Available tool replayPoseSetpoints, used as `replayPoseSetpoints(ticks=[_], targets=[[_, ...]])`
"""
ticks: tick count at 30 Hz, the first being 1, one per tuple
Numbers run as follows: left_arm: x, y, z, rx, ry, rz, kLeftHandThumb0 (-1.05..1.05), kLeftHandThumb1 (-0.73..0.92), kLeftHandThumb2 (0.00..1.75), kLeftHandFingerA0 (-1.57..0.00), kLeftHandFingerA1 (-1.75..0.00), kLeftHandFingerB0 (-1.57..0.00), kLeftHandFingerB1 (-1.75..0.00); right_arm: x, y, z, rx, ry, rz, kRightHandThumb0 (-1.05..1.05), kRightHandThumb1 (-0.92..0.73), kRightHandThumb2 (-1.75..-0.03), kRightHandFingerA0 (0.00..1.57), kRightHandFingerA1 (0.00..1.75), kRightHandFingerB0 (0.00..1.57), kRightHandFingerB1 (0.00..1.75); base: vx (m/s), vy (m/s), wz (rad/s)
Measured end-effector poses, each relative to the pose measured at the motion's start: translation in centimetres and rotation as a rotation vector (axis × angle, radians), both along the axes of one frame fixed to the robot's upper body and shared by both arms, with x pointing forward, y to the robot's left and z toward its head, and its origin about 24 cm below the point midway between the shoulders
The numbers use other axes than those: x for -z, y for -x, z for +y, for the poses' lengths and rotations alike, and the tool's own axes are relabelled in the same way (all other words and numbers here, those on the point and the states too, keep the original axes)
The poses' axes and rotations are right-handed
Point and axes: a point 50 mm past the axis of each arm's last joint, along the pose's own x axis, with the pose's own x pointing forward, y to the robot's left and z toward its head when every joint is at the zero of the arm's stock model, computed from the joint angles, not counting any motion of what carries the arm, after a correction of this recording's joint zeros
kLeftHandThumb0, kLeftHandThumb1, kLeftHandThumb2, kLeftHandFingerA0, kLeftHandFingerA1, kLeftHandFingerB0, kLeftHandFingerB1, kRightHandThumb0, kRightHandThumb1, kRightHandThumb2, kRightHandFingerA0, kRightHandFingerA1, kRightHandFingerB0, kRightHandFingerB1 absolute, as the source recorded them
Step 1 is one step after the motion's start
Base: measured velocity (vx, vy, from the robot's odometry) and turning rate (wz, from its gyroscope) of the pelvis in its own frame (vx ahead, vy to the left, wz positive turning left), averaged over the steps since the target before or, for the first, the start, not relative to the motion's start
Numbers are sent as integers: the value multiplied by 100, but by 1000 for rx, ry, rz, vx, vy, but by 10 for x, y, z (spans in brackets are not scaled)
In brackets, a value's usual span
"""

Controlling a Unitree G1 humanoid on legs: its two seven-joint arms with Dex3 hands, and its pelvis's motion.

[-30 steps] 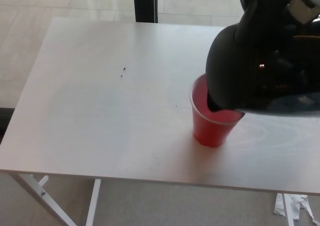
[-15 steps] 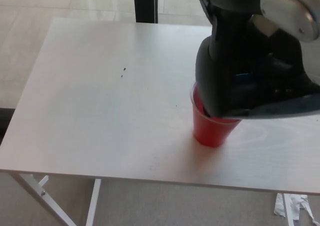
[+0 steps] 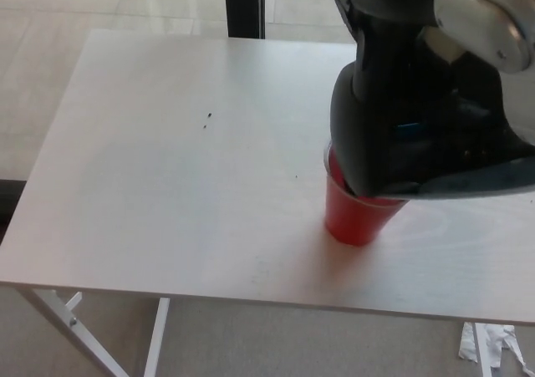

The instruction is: The robot uses its right hand to lift up a kettle kept on the middle of the desk by its handle and tilt it into a glass kept next to it to pour out water

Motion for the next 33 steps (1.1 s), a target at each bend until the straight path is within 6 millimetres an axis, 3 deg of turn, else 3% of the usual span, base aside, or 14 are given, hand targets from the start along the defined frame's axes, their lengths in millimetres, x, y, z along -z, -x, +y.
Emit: replayPoseSetpoints(ticks=[3,4,7,9,11,14,19,22,23,24,28,30,31,33], targets=[[0,0,0,0,0,1,-75,89,66,-70,-58,-66,-53,-3,-2,-11,29,-21,-2,-37,-65,-79,90,164,68,84,0,0,0],[0,1,0,-2,1,0,-76,89,66,-70,-58,-64,-54,-5,-3,-19,51,-37,-7,-36,-66,-72,87,173,60,128,0,0,0],[0,3,1,-11,4,-2,-76,89,66,-69,-58,-65,-54,-8,-8,-43,118,-83,-10,-35,-67,-71,82,175,65,158,0,0,0],[1,4,1,-16,6,-1,-76,89,67,-69,-58,-66,-54,-10,-11,-57,156,-112,-11,-48,-51,-94,113,137,94,125,0,0,0],[2,5,1,-19,9,1,-75,90,67,-70,-58,-66,-53,-10,-14,-68,196,-119,-3,-37,-78,-67,77,154,71,57,0,0,0],[2,6,1,-19,9,4,-74,89,67,-70,-58,-67,-54,-10,-17,-82,242,-130,11,-38,-78,-72,80,157,71,88,0,0,0],[3,8,2,-24,12,11,-76,90,67,-71,-58,-65,-54,-11,-21,-100,288,-188,18,-35,-75,-71,82,150,70,64,0,0,0],[4,10,2,-26,11,18,-76,90,67,-69,-59,-65,-55,-12,-21,-111,304,-243,9,-32,-71,-73,85,172,72,102,0,0,0],[4,10,2,-26,12,18,-76,90,67,-69,-59,-65,-55,-11,-20,-113,307,-255,6,-32,-71,-73,85,172,72,102,0,0,0],[4,11,2,-27,12,20,-76,91,67,-70,-59,-65,-53,-9,-21,-118,314,-272,5,-32,-73,-69,84,164,63,59,0,0,0],[6,13,2,-30,12,27,-76,89,67,-73,-58,-67,-53,-3,-19,-133,349,-341,5,-29,-73,-69,80,161,71,86,0,0,0],[6,13,2,-31,12,28,-77,89,67,-72,-59,-68,-54,0,-18,-140,371,-376,3,-27,-70,-73,83,173,71,137,0,0,0],[6,14,2,-32,12,29,-77,88,66,-73,-58,-69,-54,3,-17,-145,386,-400,1,-36,-57,-99,114,133,78,99,0,0,0],[6,14,2,-34,12,28,-76,89,67,-71,-57,-66,-53,10,-16,-153,408,-438,-1,-22,-71,-66,89,169,76,81,0,0,0]])
